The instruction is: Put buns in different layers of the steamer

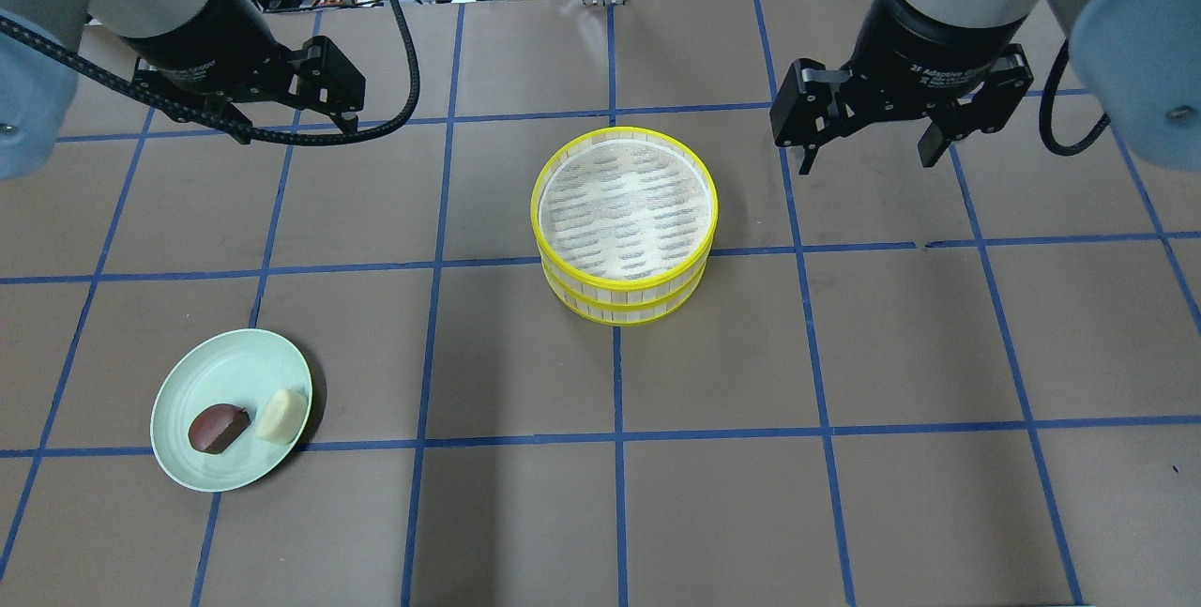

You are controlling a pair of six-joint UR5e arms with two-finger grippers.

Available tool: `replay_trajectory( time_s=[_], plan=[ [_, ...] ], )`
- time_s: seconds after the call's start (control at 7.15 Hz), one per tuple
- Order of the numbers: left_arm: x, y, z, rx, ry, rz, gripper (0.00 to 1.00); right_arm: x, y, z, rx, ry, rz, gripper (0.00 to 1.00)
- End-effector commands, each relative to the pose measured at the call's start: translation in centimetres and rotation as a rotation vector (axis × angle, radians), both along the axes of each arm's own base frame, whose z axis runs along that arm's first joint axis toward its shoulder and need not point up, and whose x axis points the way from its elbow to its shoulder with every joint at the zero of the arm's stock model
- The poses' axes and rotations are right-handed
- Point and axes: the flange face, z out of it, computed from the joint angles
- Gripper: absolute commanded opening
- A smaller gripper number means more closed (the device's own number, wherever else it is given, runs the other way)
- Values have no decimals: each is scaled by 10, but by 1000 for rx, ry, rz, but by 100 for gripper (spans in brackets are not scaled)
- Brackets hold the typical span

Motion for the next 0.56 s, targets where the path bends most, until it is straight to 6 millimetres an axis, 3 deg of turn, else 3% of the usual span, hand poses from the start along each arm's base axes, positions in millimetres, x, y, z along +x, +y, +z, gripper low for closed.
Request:
replay_trajectory(
  time_s=[0.0, 0.42],
  plan=[
    [1, 1, 0, 3, 0, 2, 100, 0, -1, -1, 0, 0, 0, 100],
    [1, 11, 5, 26, -3, 2, 100, 0, 0, 0, 0, 0, 0, 100]
  ],
)
